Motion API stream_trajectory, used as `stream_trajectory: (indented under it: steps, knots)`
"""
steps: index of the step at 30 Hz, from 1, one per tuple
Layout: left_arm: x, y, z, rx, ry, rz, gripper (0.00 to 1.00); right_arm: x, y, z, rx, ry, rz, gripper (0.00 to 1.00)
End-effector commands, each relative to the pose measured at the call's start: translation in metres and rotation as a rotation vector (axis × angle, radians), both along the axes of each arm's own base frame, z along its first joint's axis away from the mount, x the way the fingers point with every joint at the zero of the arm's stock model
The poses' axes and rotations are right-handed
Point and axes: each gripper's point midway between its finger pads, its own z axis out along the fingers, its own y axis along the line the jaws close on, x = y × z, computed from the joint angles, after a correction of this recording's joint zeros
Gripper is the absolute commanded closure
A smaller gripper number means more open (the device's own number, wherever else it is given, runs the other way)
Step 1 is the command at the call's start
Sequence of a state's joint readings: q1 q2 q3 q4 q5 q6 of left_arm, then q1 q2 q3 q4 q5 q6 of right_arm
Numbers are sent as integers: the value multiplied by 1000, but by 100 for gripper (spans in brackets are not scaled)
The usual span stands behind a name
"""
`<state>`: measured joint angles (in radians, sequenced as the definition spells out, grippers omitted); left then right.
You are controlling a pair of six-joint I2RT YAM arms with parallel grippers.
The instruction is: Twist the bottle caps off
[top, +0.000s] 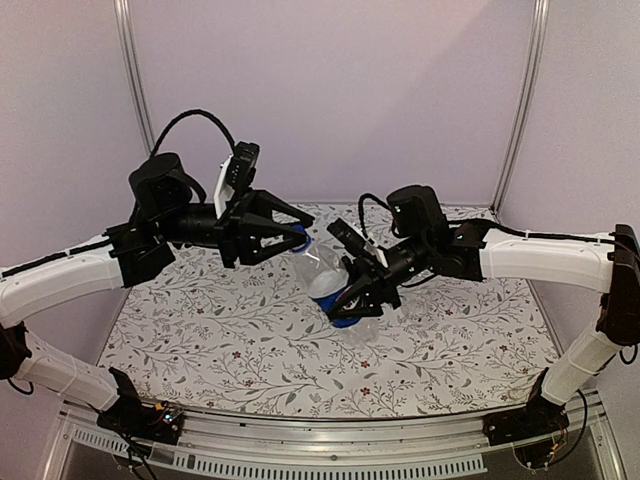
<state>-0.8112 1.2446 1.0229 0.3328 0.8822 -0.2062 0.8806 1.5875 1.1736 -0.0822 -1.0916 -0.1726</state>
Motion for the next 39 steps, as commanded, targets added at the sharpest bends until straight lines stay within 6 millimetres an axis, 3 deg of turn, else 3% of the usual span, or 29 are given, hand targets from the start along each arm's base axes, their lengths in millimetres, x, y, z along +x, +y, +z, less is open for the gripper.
stream_trajectory:
  steps: [1, 7, 14, 20, 26, 35, 39]
  knots:
    - [3, 3, -5, 1, 2, 10, 65, 6, 6, 4, 3, -17, -27, 52]
    - [7, 4, -9, 11, 18, 36, 71, 17, 9, 1, -18, -40, -95, 52]
    - [22, 11, -6, 9, 69, 166, 87, 51, 9, -6, -78, -106, -293, 53]
    - [52, 29, 1, -43, 206, 413, 99, 96, 1, -9, -146, -212, -556, 53]
    - [91, 52, -4, -104, 378, 681, 100, 134, -11, -22, -218, -322, -767, 53]
    - [111, 51, -22, -59, 463, 859, 99, 144, -14, -30, -226, -360, -840, 53]
    - [115, 50, -27, -53, 497, 875, 97, 138, -13, -31, -213, -364, -811, 53]
